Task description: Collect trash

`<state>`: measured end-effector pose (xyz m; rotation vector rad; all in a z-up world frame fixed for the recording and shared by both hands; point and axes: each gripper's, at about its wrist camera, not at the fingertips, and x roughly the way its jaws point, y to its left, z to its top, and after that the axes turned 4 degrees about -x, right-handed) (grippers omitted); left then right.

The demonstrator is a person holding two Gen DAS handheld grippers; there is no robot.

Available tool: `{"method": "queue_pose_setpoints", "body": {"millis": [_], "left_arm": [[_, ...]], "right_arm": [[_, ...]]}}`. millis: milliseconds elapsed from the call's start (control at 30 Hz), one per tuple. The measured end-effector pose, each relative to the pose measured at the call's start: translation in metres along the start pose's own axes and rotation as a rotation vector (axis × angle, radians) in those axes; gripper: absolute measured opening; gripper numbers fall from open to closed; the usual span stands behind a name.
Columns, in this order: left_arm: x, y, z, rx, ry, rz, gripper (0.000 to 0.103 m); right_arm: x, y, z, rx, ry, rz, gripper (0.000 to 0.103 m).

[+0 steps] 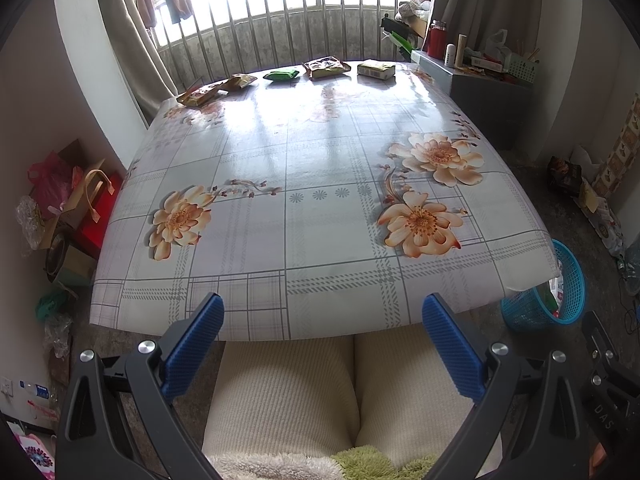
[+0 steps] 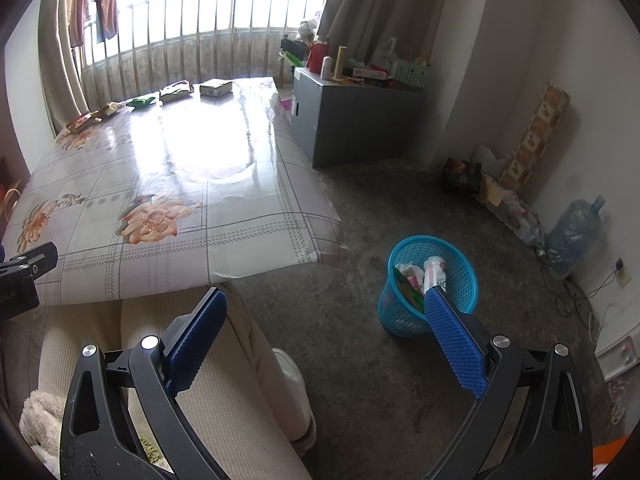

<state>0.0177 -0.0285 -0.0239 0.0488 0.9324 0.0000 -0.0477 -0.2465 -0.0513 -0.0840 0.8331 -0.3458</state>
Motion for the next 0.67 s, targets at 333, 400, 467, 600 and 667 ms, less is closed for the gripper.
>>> {"method": "queue_pose_setpoints", "body": {"millis": [333, 400, 467, 600, 667], "left_arm": [[-0.0003, -0.0001, -0.0001, 0.000, 0.000, -0.001, 0.097], [-0.0006, 0.0001, 0.0010, 0.000, -0.002, 0.000, 0.097], [0.0002, 0.0000, -0.0008, 0.001, -0.001, -0.002, 0.097], [0.0025, 0.0011, -0.0025, 0.002, 0.006, -0.006, 0.097], [0.0027, 0.0017, -0.0022, 0.003, 0.008, -0.006, 0.097]], "right_arm": [[0.0001, -0.0008, -0.0004, 0.001, 0.000, 0.001, 0.095], [0.0000, -0.0005, -0.0004, 0.001, 0.000, 0.001, 0.095], [0.0000, 0.0002, -0.0004, 0.001, 0.000, 0.000, 0.095], [0.0000, -0.0010, -0.0003, 0.001, 0.001, 0.001, 0.095], [0.0001, -0.0012, -0.0003, 0.001, 0.000, 0.000, 0.095]]}}
